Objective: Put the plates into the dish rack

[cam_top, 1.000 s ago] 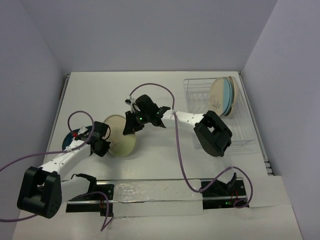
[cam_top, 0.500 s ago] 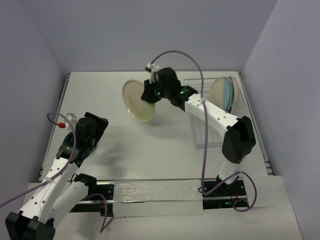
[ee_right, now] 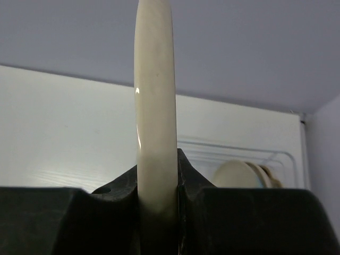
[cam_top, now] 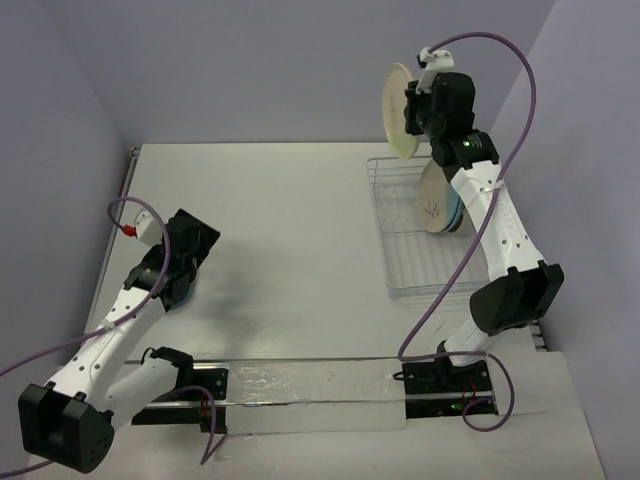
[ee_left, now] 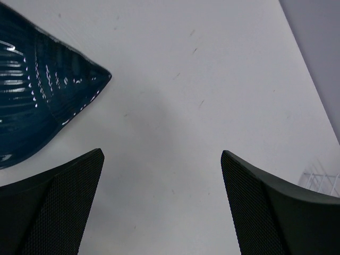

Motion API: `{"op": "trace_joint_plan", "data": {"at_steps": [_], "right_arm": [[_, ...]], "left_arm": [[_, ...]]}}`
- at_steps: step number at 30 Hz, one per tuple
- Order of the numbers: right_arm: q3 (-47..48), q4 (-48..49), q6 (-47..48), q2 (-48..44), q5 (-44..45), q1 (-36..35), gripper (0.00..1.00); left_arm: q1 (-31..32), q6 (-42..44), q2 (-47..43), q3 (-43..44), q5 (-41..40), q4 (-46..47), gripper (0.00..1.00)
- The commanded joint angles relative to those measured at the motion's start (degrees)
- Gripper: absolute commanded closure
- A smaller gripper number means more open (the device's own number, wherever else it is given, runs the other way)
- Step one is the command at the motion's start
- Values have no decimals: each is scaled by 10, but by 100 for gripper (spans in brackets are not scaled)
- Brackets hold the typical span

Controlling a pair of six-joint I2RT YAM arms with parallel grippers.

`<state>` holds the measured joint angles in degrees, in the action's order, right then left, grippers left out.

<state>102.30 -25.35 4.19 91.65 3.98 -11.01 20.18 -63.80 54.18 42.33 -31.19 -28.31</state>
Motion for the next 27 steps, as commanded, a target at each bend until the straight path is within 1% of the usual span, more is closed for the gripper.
{"op": "trace_joint_plan", "data": {"at_steps": [1, 7, 12, 15, 20, 27], "right_arm": [[30, -10, 63, -17, 19, 33, 100], [28, -45, 97, 9, 35, 70, 100], [9, -52, 108, 21, 16, 89, 100], [-10, -53, 109, 27, 11, 93, 100], [-22, -53, 108, 45, -5, 100, 100], [-46, -53, 102, 63, -31, 105, 100]], "left_arm": [[-2, 20, 44, 70, -49, 33, 1], [-24, 27, 133, 137, -26, 9, 1], [-35, 24, 181, 157, -13, -4, 1], [-47, 18, 193, 159, -2, -12, 1], [-67, 22, 194, 146, 26, 5, 1], [-74, 16, 195, 147, 8, -13, 1]]}}
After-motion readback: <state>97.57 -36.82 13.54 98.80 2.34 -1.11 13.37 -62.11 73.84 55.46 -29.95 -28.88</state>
